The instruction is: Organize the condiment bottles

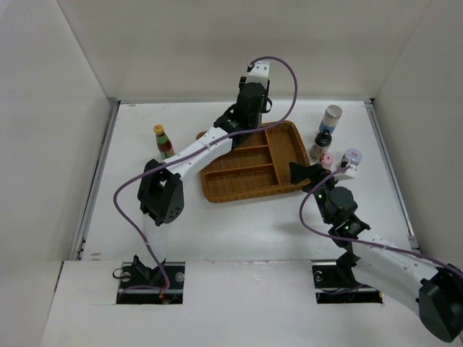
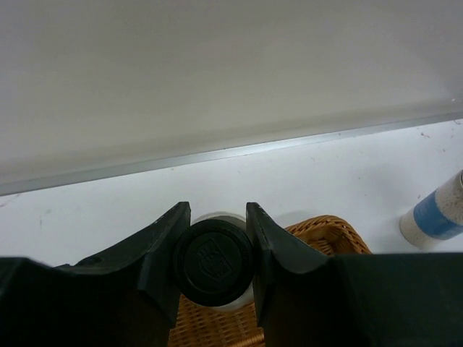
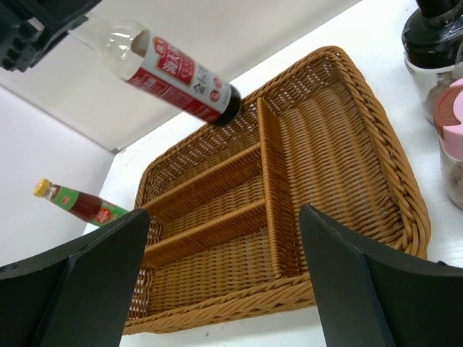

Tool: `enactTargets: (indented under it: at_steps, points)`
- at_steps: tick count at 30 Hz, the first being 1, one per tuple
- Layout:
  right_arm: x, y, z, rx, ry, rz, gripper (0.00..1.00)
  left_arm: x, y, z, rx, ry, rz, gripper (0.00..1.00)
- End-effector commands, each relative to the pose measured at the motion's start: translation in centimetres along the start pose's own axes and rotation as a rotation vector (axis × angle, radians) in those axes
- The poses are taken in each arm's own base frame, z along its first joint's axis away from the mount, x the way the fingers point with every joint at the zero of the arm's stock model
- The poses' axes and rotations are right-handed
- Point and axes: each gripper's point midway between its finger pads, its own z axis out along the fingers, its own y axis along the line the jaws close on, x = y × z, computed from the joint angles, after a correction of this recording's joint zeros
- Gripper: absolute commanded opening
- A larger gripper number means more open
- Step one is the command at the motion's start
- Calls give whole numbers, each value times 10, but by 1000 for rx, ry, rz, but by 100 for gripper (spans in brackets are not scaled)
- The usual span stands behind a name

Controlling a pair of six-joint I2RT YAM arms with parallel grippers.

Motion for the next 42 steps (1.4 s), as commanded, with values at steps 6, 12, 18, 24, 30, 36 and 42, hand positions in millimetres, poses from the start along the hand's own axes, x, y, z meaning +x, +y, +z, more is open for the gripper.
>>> enactTargets:
  at_steps: [6, 12, 18, 24, 30, 36, 42]
  points:
    - [-6, 4, 2, -19, -18, 17, 92, -93, -3, -4, 48, -232, -203, 15]
    - [-4, 2, 3, -10, -13, 13, 93, -91, -4, -6, 57, -228, -216, 14]
    - [-3, 2, 4, -9, -9, 11, 94, -73, -19, -9, 89, -193, -200, 14]
    - [-5, 2, 3, -12, -13, 13, 94, -46, -22, -2, 82, -158, -187, 15]
    - [-4, 2, 3, -11, -12, 13, 94, -23, -21, 4, 78, -122, -182, 16]
    - [-4, 2, 3, -10, -10, 12, 95, 13, -22, 5, 74, -75, -171, 31]
    - [-3, 1, 4, -8, -8, 9, 95, 19, -16, -4, 69, -76, -196, 59]
